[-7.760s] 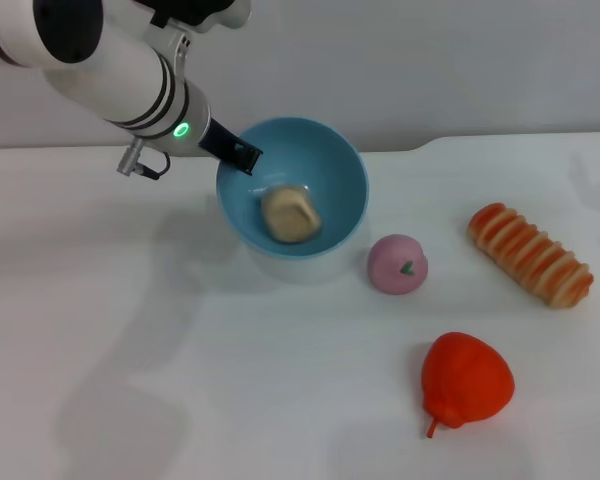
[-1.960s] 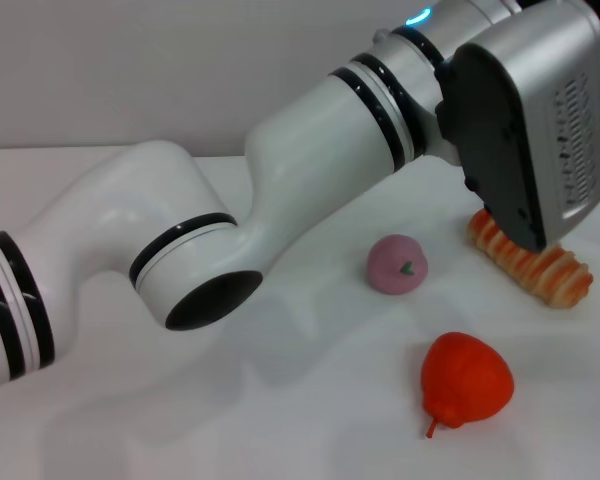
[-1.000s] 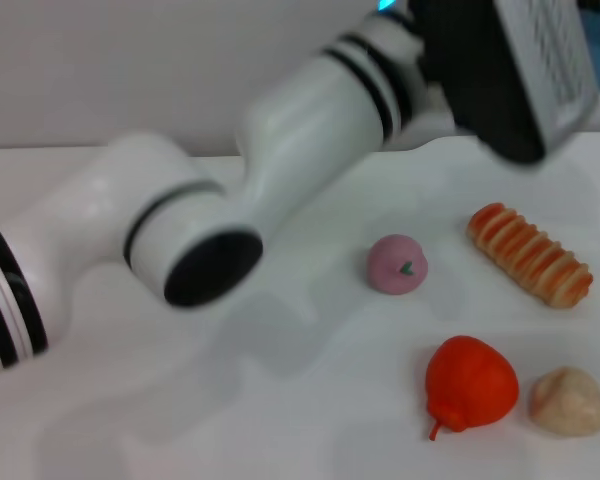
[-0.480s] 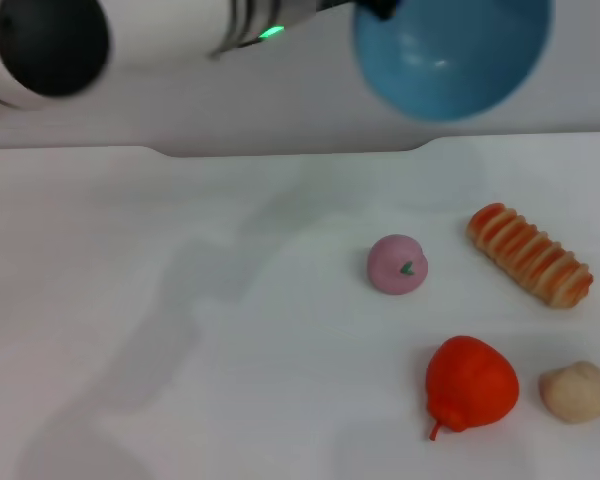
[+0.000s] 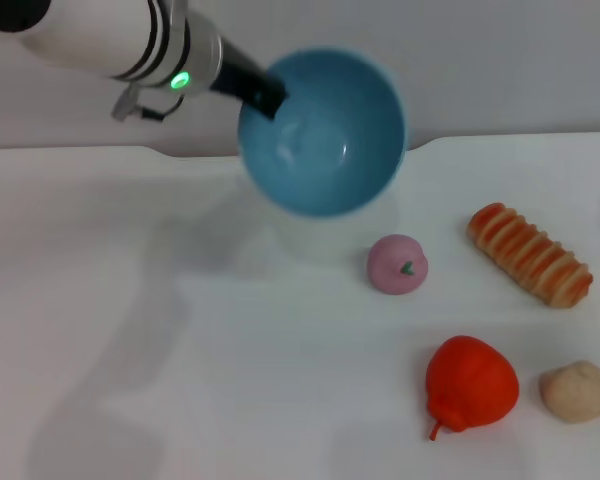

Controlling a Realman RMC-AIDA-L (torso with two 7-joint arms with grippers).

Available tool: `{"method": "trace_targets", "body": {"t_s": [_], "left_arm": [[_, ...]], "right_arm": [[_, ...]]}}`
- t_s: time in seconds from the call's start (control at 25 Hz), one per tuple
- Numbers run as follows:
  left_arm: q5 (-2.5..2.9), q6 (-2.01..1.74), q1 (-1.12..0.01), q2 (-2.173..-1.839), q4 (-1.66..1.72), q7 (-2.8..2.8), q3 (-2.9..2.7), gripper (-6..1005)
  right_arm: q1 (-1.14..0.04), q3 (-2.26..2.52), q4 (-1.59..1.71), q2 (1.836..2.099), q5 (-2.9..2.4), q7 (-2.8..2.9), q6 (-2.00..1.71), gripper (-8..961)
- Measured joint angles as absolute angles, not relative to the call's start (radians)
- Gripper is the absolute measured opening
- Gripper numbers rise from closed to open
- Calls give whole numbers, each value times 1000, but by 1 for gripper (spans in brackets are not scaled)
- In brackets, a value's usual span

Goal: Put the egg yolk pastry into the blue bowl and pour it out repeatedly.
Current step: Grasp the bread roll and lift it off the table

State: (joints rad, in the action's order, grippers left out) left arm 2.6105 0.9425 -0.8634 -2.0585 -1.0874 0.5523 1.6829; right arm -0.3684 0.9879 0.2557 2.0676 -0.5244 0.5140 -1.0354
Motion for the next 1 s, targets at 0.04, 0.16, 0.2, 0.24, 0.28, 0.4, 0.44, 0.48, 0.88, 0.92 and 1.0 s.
{"method": "trace_targets", "body": {"t_s": [0.04, 0.16, 0.2, 0.24, 0.28, 0.4, 0.44, 0.48, 0.88, 0.92, 1.0], "left_arm": [[2617, 976, -873, -2058, -1073, 545, 1688, -1], [2652, 1056, -907, -2056, -1005, 514, 1707, -1], [2671, 1067, -915, -2056, -984, 501, 1711, -1], [2687, 1075, -918, -2057, -974, 488, 1711, -1], [2697, 1083, -920, -2057, -967, 479, 1710, -1], [2706, 1111, -919, -2057, -961, 456, 1707, 0], [2706, 1118, -916, -2057, -961, 450, 1708, 0], [2707, 1122, -913, -2057, -961, 447, 1710, 0], [2709, 1114, -906, -2057, -913, 445, 1717, -1], [2710, 1112, -906, -2057, -911, 445, 1718, -1], [2710, 1106, -903, -2057, -910, 441, 1718, -2]], "right_arm": [[-372, 993, 259, 2067, -540, 515, -1032, 432], [-378, 1000, 309, 2064, -655, 585, -994, 431], [-378, 1001, 348, 2065, -711, 625, -972, 430], [-377, 1001, 374, 2065, -750, 656, -956, 430], [-375, 1001, 411, 2067, -801, 696, -935, 430], [-366, 1001, 519, 2067, -963, 865, -899, 429], [-361, 1001, 569, 2066, -1044, 956, -892, 428], [-355, 999, 622, 2066, -1131, 1054, -889, 428], [-419, 945, 1035, 2049, -2075, 2141, -1084, 425], [-439, 935, 1039, 2041, -2118, 2194, -1139, 425], [-473, 928, 1043, 2027, -2177, 2276, -1237, 424]]}}
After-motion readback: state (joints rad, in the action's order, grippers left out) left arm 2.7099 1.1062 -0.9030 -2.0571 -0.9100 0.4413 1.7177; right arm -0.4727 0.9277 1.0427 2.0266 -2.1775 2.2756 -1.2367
